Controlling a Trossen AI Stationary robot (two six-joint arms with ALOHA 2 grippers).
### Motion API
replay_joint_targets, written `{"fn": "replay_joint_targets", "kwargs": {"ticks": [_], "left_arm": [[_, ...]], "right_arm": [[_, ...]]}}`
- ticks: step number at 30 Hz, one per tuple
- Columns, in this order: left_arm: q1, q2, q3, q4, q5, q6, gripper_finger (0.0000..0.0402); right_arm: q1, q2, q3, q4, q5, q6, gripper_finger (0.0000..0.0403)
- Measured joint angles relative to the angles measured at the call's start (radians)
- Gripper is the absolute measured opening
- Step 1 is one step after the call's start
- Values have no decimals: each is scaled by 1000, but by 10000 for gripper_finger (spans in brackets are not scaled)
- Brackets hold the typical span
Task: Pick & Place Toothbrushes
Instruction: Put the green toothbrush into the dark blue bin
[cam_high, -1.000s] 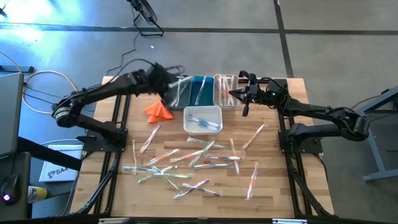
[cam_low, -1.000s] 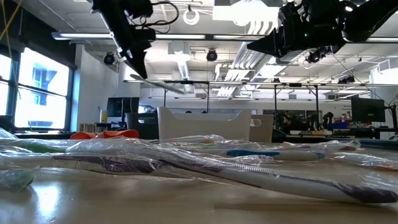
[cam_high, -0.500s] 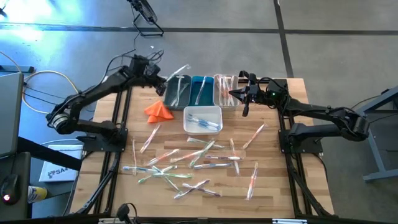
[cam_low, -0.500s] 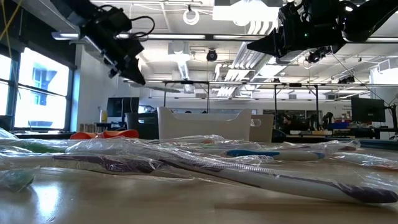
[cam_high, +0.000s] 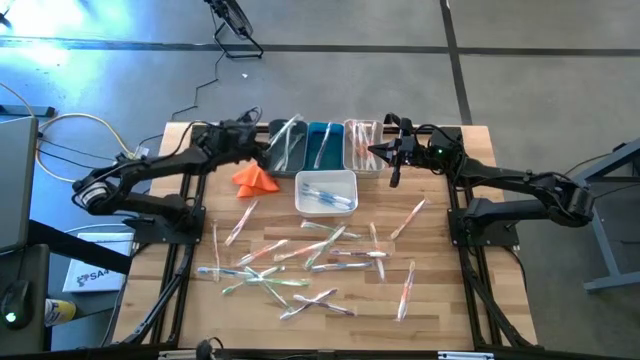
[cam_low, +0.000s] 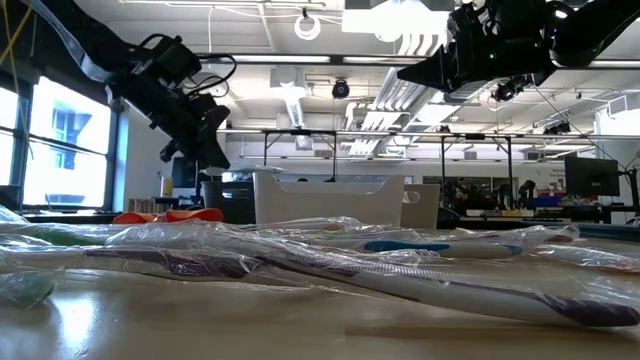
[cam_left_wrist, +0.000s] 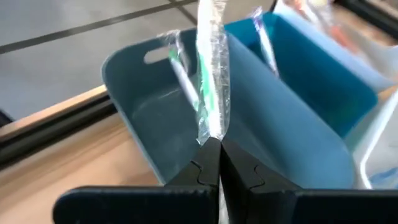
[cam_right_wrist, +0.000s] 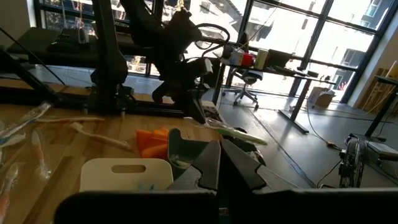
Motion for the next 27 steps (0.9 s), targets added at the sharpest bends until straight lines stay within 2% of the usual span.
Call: {"fn": "replay_joint_targets", "kwargs": {"ticks": [6,15,22,27], "left_arm": [[-93,0,-7,0,-181,-17,0],[-162,46,-7,0,-311,-146,0],[-194,128,-7,130,-319,-142,0],[-190,171,-7,130,-319,-141,0]], "right_arm": [[0,0,0,0,0,0,2],[0,0,0,0,0,0,2],[0,0,0,0,0,0,2],[0,0,0,0,0,0,2]]}}
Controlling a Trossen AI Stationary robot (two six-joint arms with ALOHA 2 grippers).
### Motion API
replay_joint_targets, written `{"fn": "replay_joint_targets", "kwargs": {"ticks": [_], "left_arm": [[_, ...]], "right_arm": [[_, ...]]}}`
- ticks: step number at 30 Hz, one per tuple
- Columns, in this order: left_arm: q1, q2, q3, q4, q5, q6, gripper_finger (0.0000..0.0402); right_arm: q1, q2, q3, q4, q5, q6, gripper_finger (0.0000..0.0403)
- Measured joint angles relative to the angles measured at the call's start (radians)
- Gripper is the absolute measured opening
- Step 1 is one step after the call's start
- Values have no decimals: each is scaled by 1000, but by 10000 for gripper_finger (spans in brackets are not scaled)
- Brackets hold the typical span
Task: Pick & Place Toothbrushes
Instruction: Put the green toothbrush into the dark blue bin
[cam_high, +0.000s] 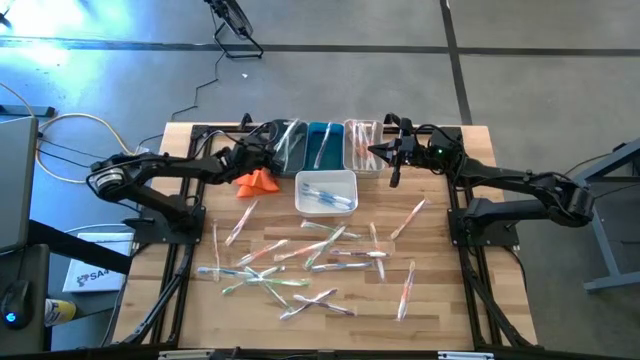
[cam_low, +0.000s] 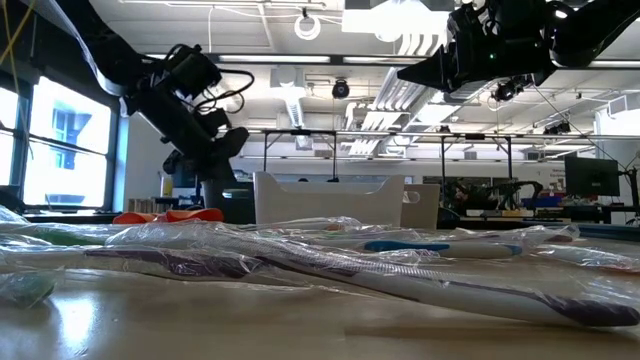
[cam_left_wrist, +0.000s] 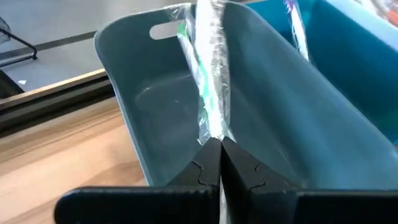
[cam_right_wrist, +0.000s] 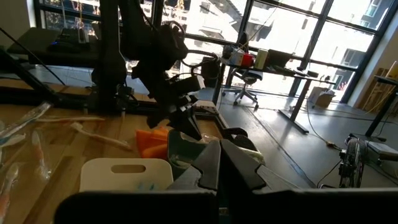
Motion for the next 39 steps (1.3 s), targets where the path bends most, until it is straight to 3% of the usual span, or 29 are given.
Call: {"fn": "replay_joint_targets", "kwargs": {"ticks": [26,39], "left_arm": [[0,55,1,19,39,-32,3],[0,55,1,76,39,-54,81]], "right_arm": [[0,0,0,0,0,0,2],[0,0,0,0,0,0,3]]}}
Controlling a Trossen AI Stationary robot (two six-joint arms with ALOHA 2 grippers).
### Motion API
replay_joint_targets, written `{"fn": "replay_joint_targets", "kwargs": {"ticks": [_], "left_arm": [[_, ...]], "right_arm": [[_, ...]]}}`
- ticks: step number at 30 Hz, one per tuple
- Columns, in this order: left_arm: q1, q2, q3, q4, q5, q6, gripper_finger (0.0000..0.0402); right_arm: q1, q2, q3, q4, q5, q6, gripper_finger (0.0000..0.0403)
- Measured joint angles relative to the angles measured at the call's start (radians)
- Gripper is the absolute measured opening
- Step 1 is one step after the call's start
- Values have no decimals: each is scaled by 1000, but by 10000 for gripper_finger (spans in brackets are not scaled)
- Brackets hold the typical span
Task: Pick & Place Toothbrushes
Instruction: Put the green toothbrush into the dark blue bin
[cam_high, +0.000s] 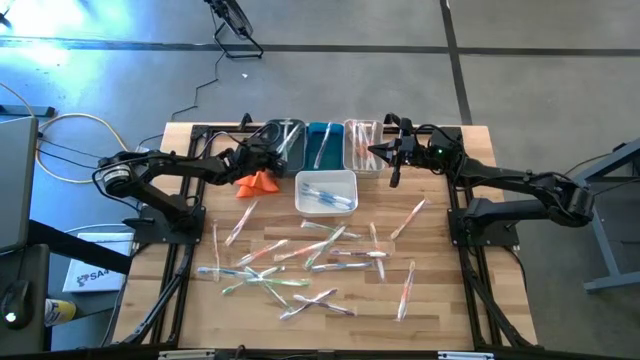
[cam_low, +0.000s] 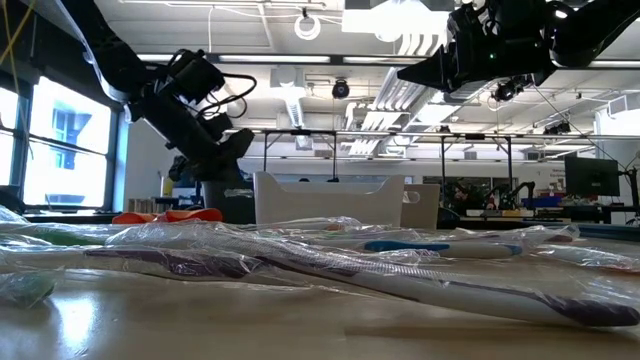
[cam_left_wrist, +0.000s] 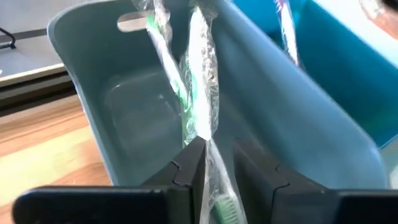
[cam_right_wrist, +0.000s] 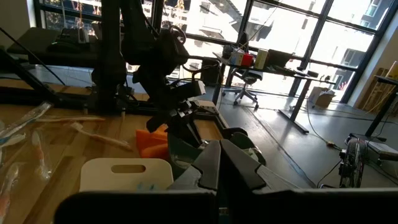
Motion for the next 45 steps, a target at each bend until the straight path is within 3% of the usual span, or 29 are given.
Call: {"fn": "replay_joint_targets", "kwargs": {"ticks": [14,22,26,36,45], "left_arm": [[0,-1,0,-4,3,-9,84],[-1,-2,50,-5,133,-7,84],[0,-2,77,-21,148,-6,84],[0,-2,169,-349,53,-10,84],[0,-2,228,-424,50,-10,83]], "right_arm": [[0,0,0,0,0,0,3],[0,0,0,0,0,0,3],[0,0,0,0,0,0,3],[0,0,0,0,0,0,2],[0,0,0,0,0,0,2]]}}
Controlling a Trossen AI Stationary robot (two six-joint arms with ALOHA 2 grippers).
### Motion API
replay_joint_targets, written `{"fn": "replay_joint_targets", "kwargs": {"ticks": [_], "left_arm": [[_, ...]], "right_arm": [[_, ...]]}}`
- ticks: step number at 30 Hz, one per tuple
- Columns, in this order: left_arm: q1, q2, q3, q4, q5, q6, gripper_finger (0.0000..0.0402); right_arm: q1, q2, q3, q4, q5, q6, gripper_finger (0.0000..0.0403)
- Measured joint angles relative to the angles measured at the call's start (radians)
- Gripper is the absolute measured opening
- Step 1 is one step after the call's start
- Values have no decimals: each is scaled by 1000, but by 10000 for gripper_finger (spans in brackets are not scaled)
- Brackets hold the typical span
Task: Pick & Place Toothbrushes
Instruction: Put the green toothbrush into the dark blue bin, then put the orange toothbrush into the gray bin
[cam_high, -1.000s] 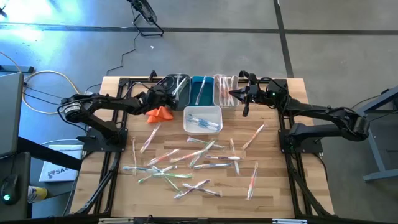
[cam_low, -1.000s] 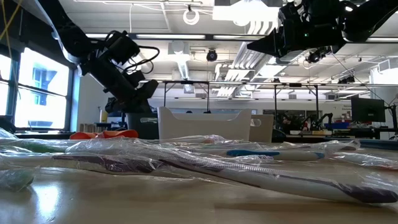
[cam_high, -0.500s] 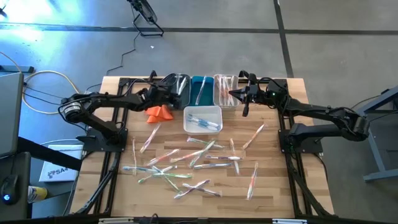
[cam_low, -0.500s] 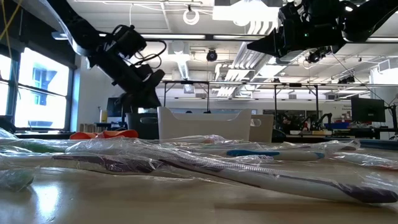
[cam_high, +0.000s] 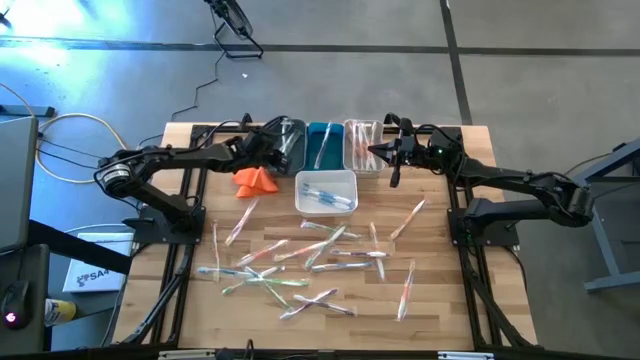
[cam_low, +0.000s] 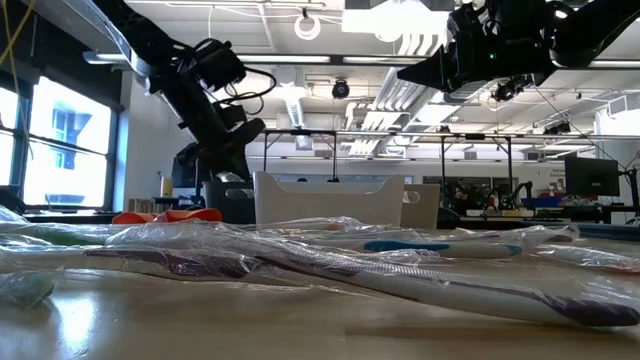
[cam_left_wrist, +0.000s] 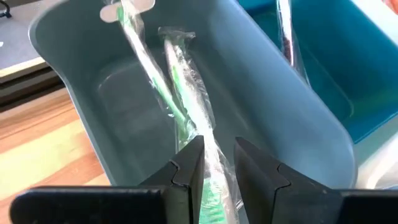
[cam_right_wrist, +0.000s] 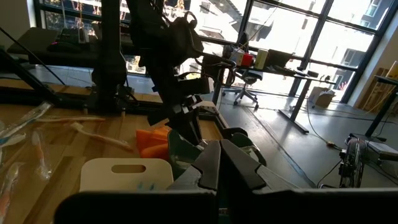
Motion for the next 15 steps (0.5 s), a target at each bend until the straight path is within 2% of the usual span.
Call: {"fn": "replay_joint_targets", "kwargs": {"ticks": [5,15], "left_arm": [[0,0,45,-61,0,6,83],[0,0,54,-54,0,5,83]], "right_arm": [[0,0,0,0,0,0,2],[0,0,0,0,0,0,2]]}}
